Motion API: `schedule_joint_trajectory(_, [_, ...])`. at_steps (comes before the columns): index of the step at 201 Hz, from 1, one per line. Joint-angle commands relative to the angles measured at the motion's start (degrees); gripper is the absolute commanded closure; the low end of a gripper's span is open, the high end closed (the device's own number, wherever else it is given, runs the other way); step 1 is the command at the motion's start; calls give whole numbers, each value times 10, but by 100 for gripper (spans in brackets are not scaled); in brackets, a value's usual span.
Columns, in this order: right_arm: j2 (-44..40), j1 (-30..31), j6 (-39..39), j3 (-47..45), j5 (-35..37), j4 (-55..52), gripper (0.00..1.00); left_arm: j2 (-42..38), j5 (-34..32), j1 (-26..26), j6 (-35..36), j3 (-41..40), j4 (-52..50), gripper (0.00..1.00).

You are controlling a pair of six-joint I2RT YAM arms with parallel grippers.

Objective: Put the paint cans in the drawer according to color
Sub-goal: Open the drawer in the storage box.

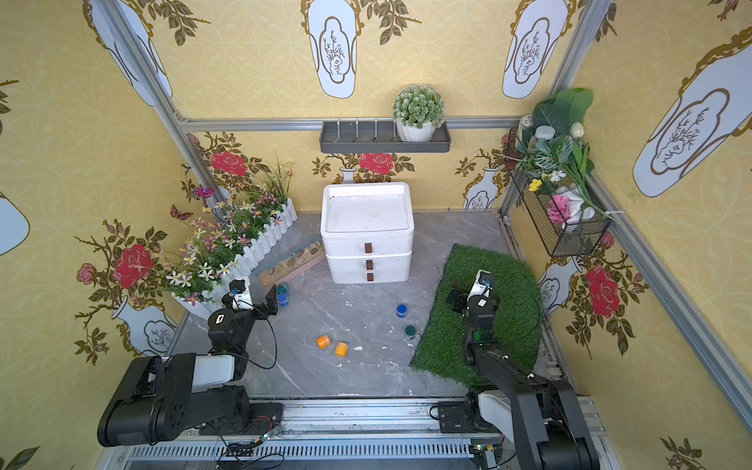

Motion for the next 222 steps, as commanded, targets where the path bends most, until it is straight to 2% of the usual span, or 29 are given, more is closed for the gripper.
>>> schedule_joint_trajectory(1, [-2,1,-1,0,4,26,3,1,3,0,3,1,16,0])
schedule_joint_trajectory(121, [-1,0,-1,0,0,25,3,1,3,0,3,3,17,0])
schedule_joint_trajectory(132, [-6,2,-2,0,17,27,3,1,3,-1,3,2,17,0])
schedule_joint_trajectory(147, [-64,13,-1,17,46,-49,3,0,3,0,2,1,17,0])
schedule_joint_trajectory(163, [-164,16,-16,30,12,-138,3,-10,-1,0,4,14,-7,0])
schedule_joint_trajectory(181, [-301,16,14,59,-29,-270,3,-63,-47,-11,-3,34,-79,0])
schedule_joint_trajectory(190, [-351,16,58,86,-30,-337,3,-102,-84,-25,-2,48,-131,0])
schedule_joint_trajectory(200, [-389,16,136,125,4,-445,3,-144,-102,-30,-7,62,-187,0])
schedule_joint_trajectory(222, [-398,14,285,177,46,-567,3,-225,-116,-30,-76,111,-328,0])
